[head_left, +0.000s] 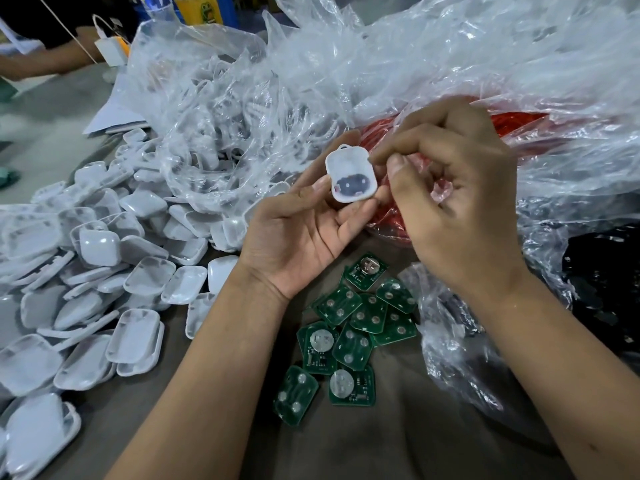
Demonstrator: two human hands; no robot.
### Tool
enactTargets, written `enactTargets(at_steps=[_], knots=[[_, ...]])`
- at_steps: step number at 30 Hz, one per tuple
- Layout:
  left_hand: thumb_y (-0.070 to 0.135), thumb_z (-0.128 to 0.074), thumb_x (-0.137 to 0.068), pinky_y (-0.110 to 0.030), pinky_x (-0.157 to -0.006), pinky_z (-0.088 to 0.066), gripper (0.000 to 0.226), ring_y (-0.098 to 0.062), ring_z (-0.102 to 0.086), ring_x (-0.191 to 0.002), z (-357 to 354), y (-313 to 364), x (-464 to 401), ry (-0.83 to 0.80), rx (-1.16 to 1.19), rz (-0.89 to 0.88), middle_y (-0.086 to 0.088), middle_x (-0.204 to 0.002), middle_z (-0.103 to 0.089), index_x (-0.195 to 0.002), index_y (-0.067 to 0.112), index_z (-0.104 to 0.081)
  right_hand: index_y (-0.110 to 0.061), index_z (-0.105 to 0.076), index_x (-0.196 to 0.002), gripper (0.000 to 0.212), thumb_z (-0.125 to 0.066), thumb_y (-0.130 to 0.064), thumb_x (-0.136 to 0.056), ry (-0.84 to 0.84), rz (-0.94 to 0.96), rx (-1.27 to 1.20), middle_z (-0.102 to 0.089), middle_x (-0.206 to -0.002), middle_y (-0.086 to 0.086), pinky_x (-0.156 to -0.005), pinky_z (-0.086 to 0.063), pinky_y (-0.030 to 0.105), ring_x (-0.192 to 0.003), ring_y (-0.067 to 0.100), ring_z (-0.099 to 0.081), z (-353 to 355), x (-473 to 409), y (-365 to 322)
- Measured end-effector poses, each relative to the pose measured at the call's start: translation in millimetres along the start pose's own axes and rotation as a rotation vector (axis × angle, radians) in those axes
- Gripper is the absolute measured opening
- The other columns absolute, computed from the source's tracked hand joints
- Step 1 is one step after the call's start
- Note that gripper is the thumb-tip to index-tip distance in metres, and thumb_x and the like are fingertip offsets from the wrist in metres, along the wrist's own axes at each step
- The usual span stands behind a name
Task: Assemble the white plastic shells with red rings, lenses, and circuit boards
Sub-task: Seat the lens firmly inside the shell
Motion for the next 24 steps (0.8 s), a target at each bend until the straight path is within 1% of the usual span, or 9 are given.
enactTargets(at_steps=[2, 4, 8, 10, 13, 16, 19, 21, 24], knots=[[-0.008, -0.070, -0.079, -0.043, -0.088, -0.062, 0.067, -0.040, -0.072, -0.105, -1.8, 0.5, 0.3, -0.010, 0.008, -0.002, -0.025, -0.127, -0.066, -0.142, 0.005, -0.053, -0.005, -0.079, -0.091, 0.013, -0.066, -0.004, -0.090, -0.030, 0.051, 0.035, -0.062, -0.101, 0.007, -0.086, -0.051, 0.048, -0.104, 0.031, -0.060, -3.0, 0.7, -6.7], [-0.008, -0.074, -0.076, -0.043, -0.085, -0.063, 0.067, -0.037, -0.073, -0.103, -3.3, 1.5, 0.7, -0.017, 0.003, -0.009, -0.023, -0.125, -0.067, -0.140, 0.005, -0.057, -0.005, -0.079, -0.090, 0.013, -0.067, -0.005, -0.090, -0.053, 0.080, 0.053, -0.062, -0.103, 0.008, -0.086, -0.051, 0.047, -0.105, 0.032, -0.059, -5.1, 1.6, -10.0], [-0.007, -0.077, -0.073, -0.042, -0.090, -0.062, 0.068, -0.036, -0.073, -0.102, -1.7, 2.3, 0.3, -0.001, -0.037, -0.021, -0.022, -0.123, -0.068, -0.138, 0.005, -0.059, -0.005, -0.080, -0.091, 0.013, -0.068, -0.007, -0.090, -0.083, 0.107, 0.083, -0.062, -0.103, 0.011, -0.082, -0.051, 0.045, -0.104, 0.035, -0.058, -6.3, 2.7, -11.8], [-0.006, -0.077, -0.073, -0.042, -0.091, -0.061, 0.068, -0.036, -0.073, -0.103, -1.7, 2.6, 0.1, -0.006, -0.043, -0.030, -0.021, -0.124, -0.068, -0.138, 0.005, -0.059, -0.005, -0.081, -0.092, 0.014, -0.068, -0.008, -0.090, -0.085, 0.123, 0.104, -0.063, -0.103, 0.011, -0.082, -0.050, 0.040, -0.104, 0.035, -0.058, -6.4, 2.4, -13.5], [-0.006, -0.075, -0.076, -0.042, -0.093, -0.061, 0.062, -0.035, -0.073, -0.104, -1.7, 3.6, 0.1, -0.009, -0.047, -0.039, -0.020, -0.122, -0.069, -0.135, 0.005, -0.062, -0.006, -0.082, -0.094, 0.014, -0.069, -0.008, -0.090, -0.082, 0.143, 0.124, -0.064, -0.101, 0.011, -0.082, -0.048, 0.032, -0.105, 0.033, -0.057, -7.0, 2.0, -15.7], [-0.005, -0.077, -0.075, -0.042, -0.091, -0.061, 0.061, -0.035, -0.073, -0.103, -0.1, 3.3, -0.8, 0.006, -0.062, -0.042, -0.020, -0.120, -0.070, -0.133, 0.006, -0.063, -0.007, -0.082, -0.093, 0.012, -0.070, -0.009, -0.090, -0.078, 0.145, 0.126, -0.065, -0.100, 0.010, -0.080, -0.045, 0.027, -0.104, 0.031, -0.056, -7.0, 2.2, -15.1], [-0.005, -0.080, -0.073, -0.041, -0.087, -0.062, 0.063, -0.033, -0.074, -0.099, -1.3, 2.6, -1.5, 0.004, -0.071, -0.034, -0.019, -0.115, -0.072, -0.132, 0.006, -0.064, -0.009, -0.081, -0.091, 0.009, -0.074, -0.014, -0.090, -0.093, 0.125, 0.107, -0.064, -0.100, 0.009, -0.077, -0.042, 0.025, -0.103, 0.027, -0.055, -8.8, 1.6, -12.7], [-0.004, -0.083, -0.070, -0.040, -0.087, -0.062, 0.065, -0.032, -0.075, -0.099, -0.1, 2.6, -1.5, 0.016, -0.084, -0.034, -0.017, -0.113, -0.073, -0.131, 0.007, -0.065, -0.011, -0.081, -0.091, 0.008, -0.077, -0.017, -0.089, -0.107, 0.107, 0.092, -0.064, -0.101, 0.007, -0.077, -0.042, 0.025, -0.104, 0.025, -0.055, -9.8, 0.7, -10.2], [-0.006, -0.081, -0.071, -0.040, -0.089, -0.061, 0.068, -0.031, -0.075, -0.098, -0.4, 1.3, -1.4, 0.011, -0.077, -0.025, -0.017, -0.113, -0.073, -0.135, 0.007, -0.061, -0.012, -0.082, -0.092, 0.008, -0.080, -0.019, -0.089, -0.131, 0.092, 0.085, -0.065, -0.102, 0.006, -0.079, -0.041, 0.024, -0.104, 0.025, -0.055, -10.0, -0.3, -7.6]])
Point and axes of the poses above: each hand's wrist, its own x-axis away from the middle knuckle, its own z-axis out of the back of the hand, y = z × x, the point moved 10 cm from there along -x, towards the middle knuckle
